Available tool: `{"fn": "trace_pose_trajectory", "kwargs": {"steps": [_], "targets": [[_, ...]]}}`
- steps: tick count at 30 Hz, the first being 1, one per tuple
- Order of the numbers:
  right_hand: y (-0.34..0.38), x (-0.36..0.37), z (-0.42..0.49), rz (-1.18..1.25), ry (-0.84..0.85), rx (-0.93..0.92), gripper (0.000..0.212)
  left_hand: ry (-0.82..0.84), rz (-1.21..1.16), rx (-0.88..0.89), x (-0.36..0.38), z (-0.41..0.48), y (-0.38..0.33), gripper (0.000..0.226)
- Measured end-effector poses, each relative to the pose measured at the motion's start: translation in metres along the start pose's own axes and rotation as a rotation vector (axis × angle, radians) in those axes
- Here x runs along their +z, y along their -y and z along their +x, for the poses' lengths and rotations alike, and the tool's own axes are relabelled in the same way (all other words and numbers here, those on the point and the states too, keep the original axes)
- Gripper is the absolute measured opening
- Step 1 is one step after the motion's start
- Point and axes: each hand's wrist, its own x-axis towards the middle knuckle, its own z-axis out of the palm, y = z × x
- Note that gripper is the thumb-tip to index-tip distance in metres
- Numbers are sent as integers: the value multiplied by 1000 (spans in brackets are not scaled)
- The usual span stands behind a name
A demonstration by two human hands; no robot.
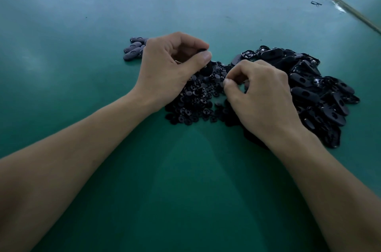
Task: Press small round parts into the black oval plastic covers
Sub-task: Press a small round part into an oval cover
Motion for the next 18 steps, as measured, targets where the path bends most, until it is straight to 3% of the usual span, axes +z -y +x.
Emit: {"fn": "trace_pose_trajectory", "kwargs": {"steps": [13, 18], "targets": [[0, 2, 2, 122, 26, -33, 9, 0, -70, -79, 1, 0, -2, 14], [4, -1, 1, 203, -59, -59, 6, 33, -81, -79, 1, -1, -1, 14]]}}
